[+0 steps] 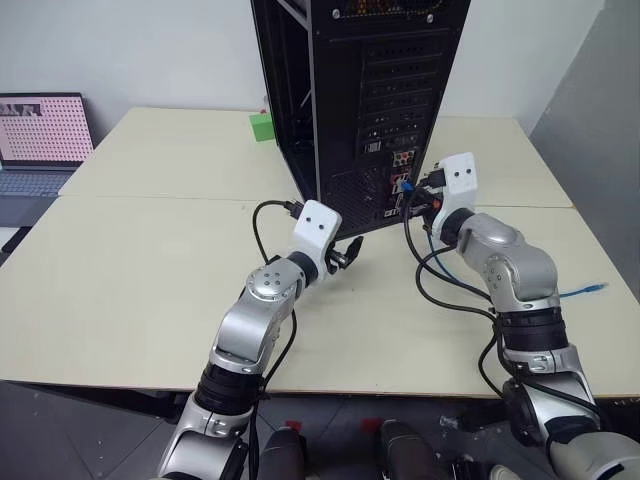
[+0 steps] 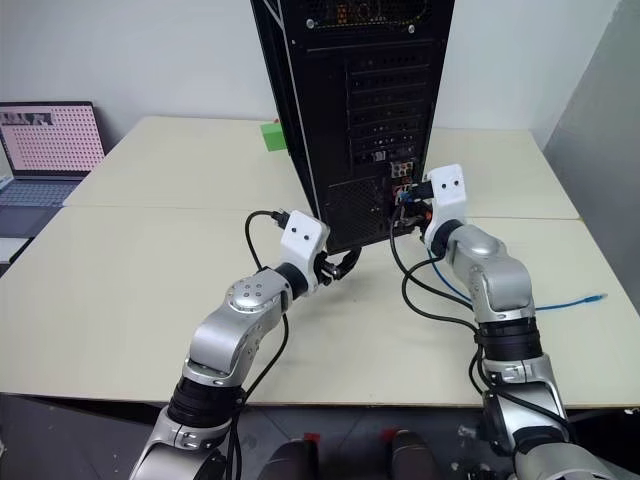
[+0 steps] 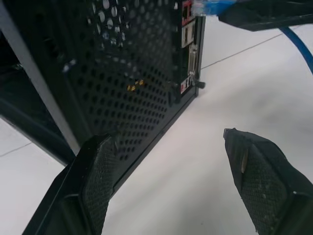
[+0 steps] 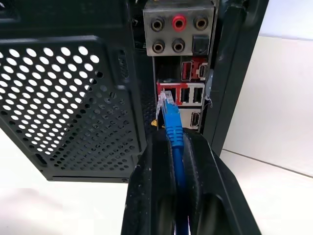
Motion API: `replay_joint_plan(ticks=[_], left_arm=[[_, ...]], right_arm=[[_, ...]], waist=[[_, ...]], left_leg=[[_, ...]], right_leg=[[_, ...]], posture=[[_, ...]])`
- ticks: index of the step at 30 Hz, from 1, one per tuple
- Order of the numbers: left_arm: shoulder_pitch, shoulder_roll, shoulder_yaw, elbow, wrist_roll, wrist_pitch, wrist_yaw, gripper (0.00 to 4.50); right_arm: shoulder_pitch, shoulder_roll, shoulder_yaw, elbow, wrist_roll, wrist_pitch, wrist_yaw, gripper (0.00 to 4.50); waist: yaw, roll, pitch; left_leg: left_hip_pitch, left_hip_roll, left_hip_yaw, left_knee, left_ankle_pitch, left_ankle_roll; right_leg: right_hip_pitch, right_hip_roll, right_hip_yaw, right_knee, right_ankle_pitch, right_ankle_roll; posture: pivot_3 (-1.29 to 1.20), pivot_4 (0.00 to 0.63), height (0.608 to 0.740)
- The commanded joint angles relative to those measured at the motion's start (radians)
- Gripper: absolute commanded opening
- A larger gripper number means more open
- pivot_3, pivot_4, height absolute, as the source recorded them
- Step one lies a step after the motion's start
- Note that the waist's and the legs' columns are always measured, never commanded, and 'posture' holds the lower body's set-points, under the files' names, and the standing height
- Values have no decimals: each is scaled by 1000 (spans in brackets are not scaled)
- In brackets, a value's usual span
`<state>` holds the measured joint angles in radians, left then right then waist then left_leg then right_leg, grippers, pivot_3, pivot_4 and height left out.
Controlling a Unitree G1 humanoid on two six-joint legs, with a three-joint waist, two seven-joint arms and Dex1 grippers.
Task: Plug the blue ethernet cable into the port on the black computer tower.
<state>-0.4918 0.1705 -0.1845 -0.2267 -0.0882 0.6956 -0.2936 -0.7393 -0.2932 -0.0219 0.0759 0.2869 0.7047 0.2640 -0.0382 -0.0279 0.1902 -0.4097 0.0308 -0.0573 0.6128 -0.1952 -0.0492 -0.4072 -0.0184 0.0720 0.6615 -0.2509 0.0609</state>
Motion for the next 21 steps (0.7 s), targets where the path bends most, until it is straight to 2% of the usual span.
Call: replay_joint_plan(ticks=[1,21], left_arm=[[-3,-8,-6,-65,-4,7,1,3620],[-8,-19,-15,-70,-1,11,0,3620]], right_arm=[[-43,4,-23,-9,-5,-27,2,0],[-70,23,-26,42,-8,-39,-2,0]], waist=[[-1,0,0],[-1,0,0]], left_leg=[[0,0,0,0,0,0],[0,0,0,0,0,0]], right_leg=[[0,0,0,0,0,0],[0,0,0,0,0,0]], posture=[[0,150,740],[0,150,740]])
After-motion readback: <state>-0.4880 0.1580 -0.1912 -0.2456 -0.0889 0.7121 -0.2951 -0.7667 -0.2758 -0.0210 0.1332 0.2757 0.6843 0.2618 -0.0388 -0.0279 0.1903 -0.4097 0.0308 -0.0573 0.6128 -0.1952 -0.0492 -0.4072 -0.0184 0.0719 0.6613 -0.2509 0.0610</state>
